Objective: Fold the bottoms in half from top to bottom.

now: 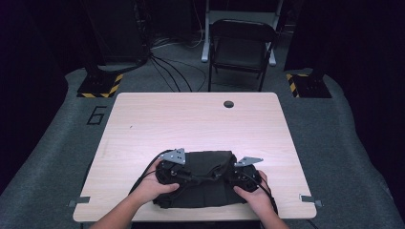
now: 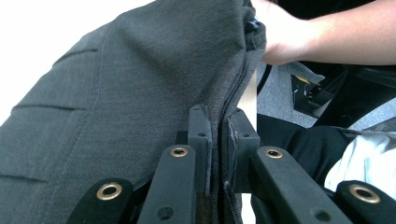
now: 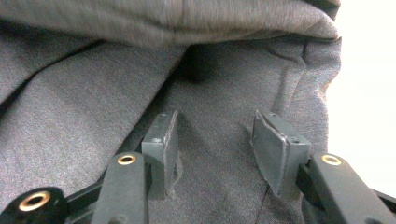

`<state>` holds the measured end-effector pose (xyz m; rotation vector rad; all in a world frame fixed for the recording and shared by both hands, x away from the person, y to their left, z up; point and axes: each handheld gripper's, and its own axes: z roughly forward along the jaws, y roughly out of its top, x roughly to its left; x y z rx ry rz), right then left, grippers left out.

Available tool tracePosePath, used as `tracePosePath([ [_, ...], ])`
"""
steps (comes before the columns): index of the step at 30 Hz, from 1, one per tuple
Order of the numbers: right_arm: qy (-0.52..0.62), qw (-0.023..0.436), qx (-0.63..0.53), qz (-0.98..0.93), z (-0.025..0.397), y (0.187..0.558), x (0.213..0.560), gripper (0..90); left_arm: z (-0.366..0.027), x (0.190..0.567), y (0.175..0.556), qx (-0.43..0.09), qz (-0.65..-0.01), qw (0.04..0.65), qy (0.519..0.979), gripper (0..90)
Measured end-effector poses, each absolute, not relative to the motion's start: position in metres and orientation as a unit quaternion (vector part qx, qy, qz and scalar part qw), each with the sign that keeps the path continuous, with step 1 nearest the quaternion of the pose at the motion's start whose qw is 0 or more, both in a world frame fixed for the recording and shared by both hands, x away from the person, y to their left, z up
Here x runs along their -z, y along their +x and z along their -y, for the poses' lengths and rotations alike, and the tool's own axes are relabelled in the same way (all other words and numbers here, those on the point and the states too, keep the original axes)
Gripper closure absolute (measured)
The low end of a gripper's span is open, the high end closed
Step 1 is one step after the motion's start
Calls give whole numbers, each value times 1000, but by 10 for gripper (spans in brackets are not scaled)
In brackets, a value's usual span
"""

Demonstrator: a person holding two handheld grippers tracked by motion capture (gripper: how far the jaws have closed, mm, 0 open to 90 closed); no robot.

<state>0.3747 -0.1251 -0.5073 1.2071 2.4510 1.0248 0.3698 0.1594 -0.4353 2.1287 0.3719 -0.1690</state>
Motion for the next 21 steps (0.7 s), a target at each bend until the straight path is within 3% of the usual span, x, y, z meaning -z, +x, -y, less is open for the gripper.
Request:
tracePosePath([
  [13, 419, 111, -361, -826, 129, 374, 503, 500, -158, 465, 364, 88, -155, 448, 876, 811],
  [21, 421, 112, -361, -824, 128, 374, 504, 500, -159, 468, 358, 92, -160, 441, 878, 740],
])
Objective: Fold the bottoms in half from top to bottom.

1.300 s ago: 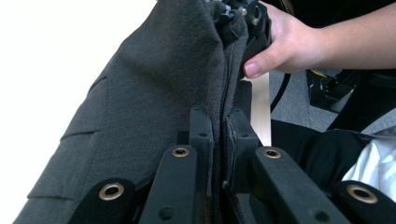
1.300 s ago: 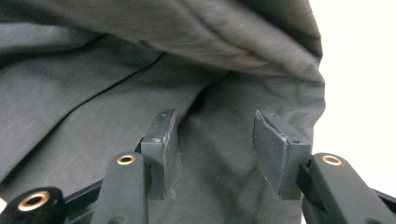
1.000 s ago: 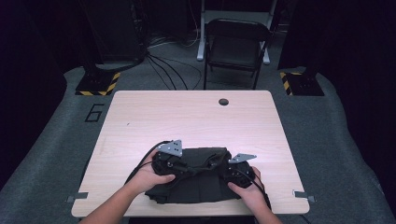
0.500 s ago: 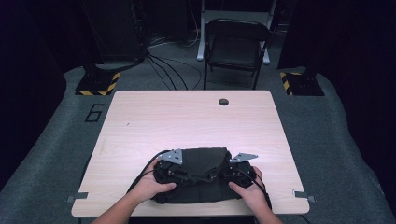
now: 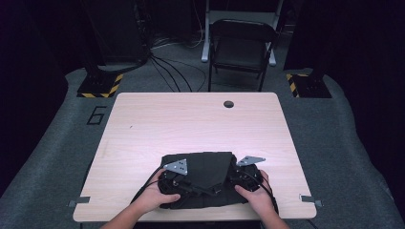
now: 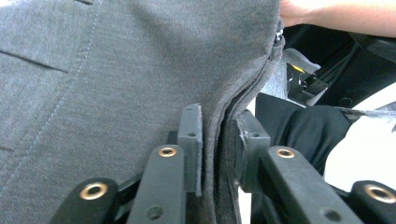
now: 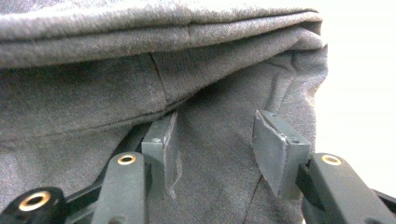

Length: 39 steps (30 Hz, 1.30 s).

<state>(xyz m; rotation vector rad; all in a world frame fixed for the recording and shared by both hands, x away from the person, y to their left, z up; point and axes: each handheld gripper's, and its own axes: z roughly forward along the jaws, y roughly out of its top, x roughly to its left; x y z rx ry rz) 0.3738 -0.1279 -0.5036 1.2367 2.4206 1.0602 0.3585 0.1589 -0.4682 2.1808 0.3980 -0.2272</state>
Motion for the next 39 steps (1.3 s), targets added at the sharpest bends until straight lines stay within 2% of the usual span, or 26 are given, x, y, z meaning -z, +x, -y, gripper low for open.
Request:
tracePosePath([
  [5, 420, 111, -361, -825, 128, 373, 500, 500, -163, 458, 354, 82, -153, 443, 880, 633],
  [10, 414, 119, -363, -827, 128, 373, 500, 500, -177, 442, 357, 73, -164, 471, 864, 534],
  [17, 414, 116, -366, -825, 132, 372, 495, 499, -201, 442, 378, -17, -253, 463, 849, 459],
  [24, 425, 116, -382, -812, 145, 367, 486, 498, -206, 479, 383, -27, -287, 427, 857, 434],
  [30, 432, 130, -403, -796, 158, 368, 466, 498, -206, 485, 381, -40, -283, 427, 858, 410],
  [35, 400, 128, -424, -803, 140, 363, 449, 484, -208, 491, 379, -49, -283, 431, 855, 410],
  [39, 362, 111, -425, -822, 116, 354, 450, 479, -211, 493, 379, -46, -286, 433, 854, 409],
])
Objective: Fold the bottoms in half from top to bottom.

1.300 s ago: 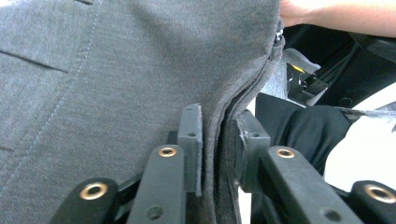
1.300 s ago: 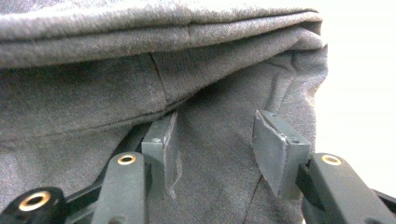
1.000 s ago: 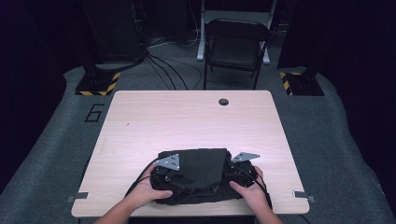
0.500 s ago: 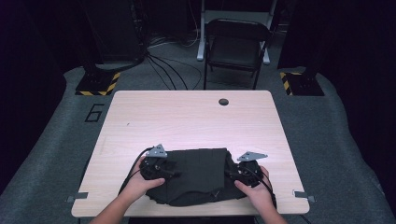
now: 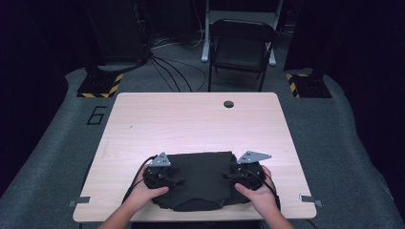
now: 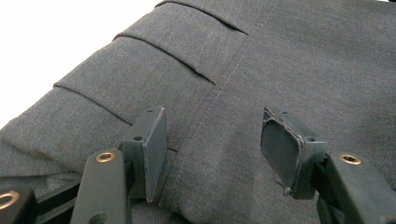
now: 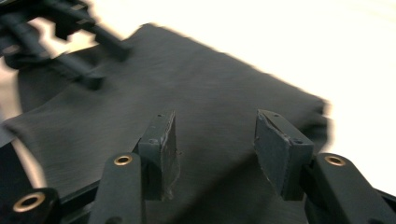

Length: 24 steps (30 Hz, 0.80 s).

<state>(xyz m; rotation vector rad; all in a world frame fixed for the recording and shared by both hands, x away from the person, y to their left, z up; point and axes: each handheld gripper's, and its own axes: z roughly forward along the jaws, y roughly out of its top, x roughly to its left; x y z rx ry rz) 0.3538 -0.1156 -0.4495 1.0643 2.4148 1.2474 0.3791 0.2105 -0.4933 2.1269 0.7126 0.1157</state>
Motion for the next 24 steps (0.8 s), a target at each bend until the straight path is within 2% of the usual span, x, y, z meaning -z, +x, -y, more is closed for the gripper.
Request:
tracePosePath([
  [5, 335, 99, -404, -846, 99, 347, 466, 479, -215, 495, 379, -42, -293, 442, 847, 408],
  [11, 341, 90, -391, -850, 98, 343, 485, 473, -218, 496, 380, -46, -294, 443, 846, 409],
  [24, 339, 86, -387, -853, 100, 342, 499, 461, -218, 499, 378, -44, -300, 448, 841, 410],
])
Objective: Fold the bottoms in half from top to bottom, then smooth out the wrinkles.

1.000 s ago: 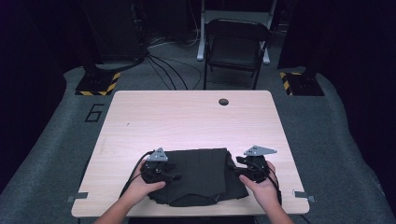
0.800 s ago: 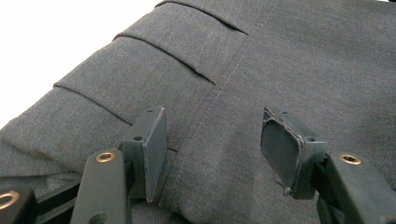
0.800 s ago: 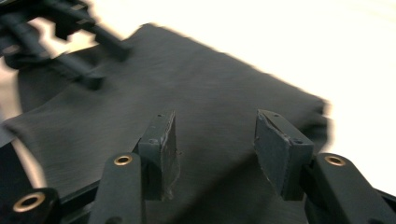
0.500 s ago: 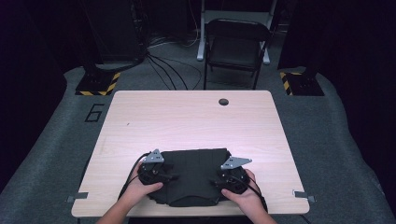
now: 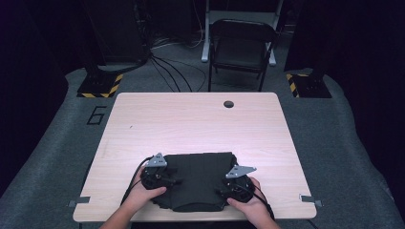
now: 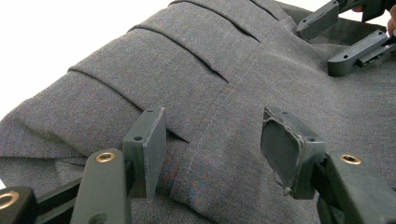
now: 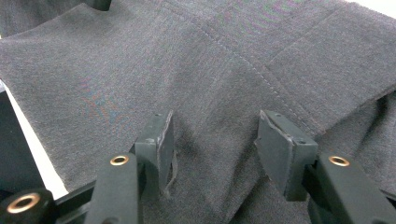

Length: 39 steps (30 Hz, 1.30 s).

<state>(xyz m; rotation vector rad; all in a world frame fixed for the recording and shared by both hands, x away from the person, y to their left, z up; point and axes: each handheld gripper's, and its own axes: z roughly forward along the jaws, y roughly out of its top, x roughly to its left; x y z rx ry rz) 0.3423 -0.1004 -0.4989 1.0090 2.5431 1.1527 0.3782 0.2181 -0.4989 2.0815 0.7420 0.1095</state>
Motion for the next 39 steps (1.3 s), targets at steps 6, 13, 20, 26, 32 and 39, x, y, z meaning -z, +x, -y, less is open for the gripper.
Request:
tracePosePath([
  [6, 343, 78, -393, -850, 103, 343, 501, 460, -219, 499, 378, -43, -298, 448, 842, 409],
  [13, 334, 74, -394, -853, 104, 345, 501, 460, -223, 497, 378, -43, -303, 449, 839, 409],
  [20, 342, 71, -395, -850, 107, 344, 496, 461, -233, 491, 377, -47, -324, 454, 829, 407],
  [26, 356, 71, -405, -839, 118, 347, 488, 462, -249, 486, 378, -62, -348, 464, 812, 406],
  [32, 374, 83, -420, -823, 132, 349, 478, 461, -260, 481, 379, -72, -366, 469, 800, 404],
  [39, 382, 108, -418, -817, 143, 350, 469, 461, -267, 469, 380, -82, -383, 471, 791, 402],
])
